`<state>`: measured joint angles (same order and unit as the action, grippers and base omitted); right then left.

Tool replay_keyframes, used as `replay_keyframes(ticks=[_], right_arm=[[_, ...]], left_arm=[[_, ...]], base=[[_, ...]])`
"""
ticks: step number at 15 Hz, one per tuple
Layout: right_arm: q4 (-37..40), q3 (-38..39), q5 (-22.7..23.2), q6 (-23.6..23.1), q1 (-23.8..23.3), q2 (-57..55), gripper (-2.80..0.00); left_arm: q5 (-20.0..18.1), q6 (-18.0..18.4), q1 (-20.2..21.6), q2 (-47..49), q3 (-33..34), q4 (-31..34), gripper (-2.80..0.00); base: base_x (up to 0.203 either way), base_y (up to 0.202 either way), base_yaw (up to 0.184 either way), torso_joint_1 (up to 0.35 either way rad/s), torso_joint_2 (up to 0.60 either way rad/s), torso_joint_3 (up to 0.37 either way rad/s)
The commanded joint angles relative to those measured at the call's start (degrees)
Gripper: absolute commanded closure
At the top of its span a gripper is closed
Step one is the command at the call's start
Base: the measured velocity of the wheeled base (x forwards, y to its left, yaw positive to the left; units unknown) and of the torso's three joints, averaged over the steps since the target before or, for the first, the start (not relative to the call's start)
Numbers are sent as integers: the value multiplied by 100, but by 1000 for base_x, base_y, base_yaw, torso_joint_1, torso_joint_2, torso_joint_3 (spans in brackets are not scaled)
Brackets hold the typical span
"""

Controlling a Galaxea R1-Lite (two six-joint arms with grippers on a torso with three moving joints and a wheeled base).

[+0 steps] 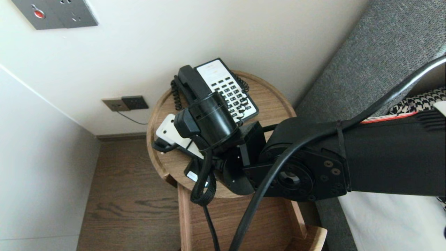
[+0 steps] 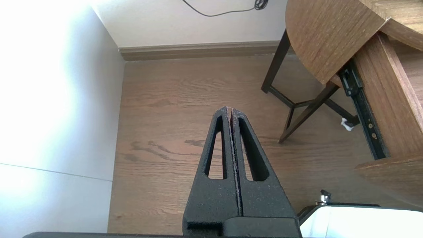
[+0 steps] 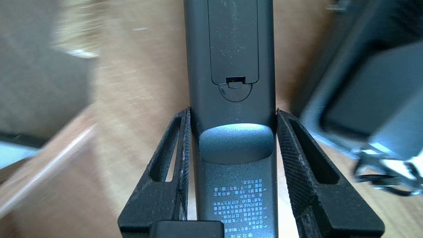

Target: Take the remote control out of the drawer one by one and place them on the table

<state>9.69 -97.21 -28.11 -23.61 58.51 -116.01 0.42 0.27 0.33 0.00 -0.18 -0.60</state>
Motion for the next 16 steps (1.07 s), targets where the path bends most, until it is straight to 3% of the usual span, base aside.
replay_keyframes(ticks=[1,6,16], right_arm=[[55,0,-10,19,46,27,0],[380,0,96,520,99,-1,0],[376,106,192,595,64,-142,0]], left_arm=[[1,0,2,-9,1,-2,0],[1,0,2,-9,1,-2,0],[1,0,2,-9,1,-2,0]], base=[[0,0,0,0,0,0],[0,0,0,0,0,0],[0,0,0,0,0,0]])
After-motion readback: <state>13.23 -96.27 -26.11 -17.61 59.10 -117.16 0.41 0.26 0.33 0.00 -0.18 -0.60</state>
